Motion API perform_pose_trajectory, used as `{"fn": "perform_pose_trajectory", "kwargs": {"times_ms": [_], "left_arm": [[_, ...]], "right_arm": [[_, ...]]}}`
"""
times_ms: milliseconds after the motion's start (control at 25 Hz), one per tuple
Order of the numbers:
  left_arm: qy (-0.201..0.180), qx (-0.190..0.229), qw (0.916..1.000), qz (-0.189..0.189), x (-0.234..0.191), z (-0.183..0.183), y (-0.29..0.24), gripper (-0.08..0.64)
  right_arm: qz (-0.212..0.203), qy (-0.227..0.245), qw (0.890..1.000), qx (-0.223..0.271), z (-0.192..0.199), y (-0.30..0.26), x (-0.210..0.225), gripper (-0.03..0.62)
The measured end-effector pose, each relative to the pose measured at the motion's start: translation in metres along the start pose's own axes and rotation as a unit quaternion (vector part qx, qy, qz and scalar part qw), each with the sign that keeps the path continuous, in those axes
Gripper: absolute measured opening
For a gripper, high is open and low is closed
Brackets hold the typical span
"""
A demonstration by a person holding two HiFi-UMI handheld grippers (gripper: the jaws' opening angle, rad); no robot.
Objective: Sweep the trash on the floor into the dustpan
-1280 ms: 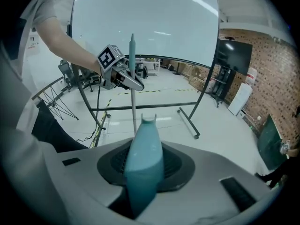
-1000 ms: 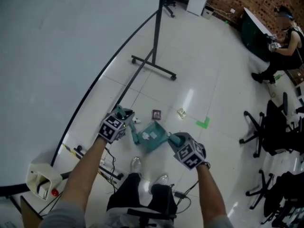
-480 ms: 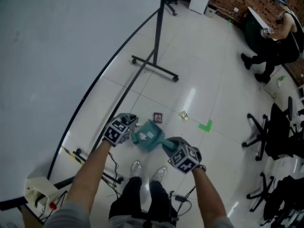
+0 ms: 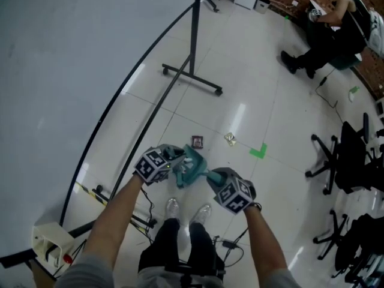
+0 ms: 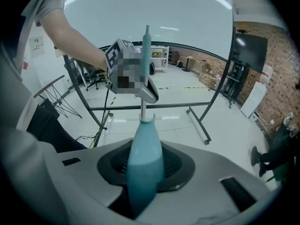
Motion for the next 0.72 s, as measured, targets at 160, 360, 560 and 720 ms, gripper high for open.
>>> {"fn": "perform_pose_trajectory", "kwargs": {"times_ms": [160, 360, 560, 720], "left_arm": [[0.017, 0.016, 0.9993, 0.028, 0.006, -0.014, 0.005, 0.037], [-0.001, 0.011, 0.9995, 0.03, 0.009, -0.039, 0.008, 0.032], [-0.045, -0.004, 0.9985, 0.03, 0.005, -0.065, 0.003, 0.034], [-0.06, -0.022, 0.9977, 0.023, -0.009, -0.08, -0.006, 0.034]], "right_arm": [[0.008, -0.005, 1.0, -0.004, 0.01, 0.014, -0.002, 0.104], [0.026, -0.022, 0.999, -0.012, 0.018, 0.048, 0.005, 0.104], [0.067, -0.065, 0.995, -0.026, 0.032, 0.08, 0.017, 0.104], [0.089, -0.084, 0.992, -0.034, 0.042, 0.088, 0.029, 0.104]]}}
Point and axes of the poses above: the fingertips, and each gripper's own axes: y backward along the fingers, x to its right, z out of its underside, the point moved 9 cm from there along y, backward along the fingers, and after that the axes turned 10 degrees about z, right-handed, at the moved point
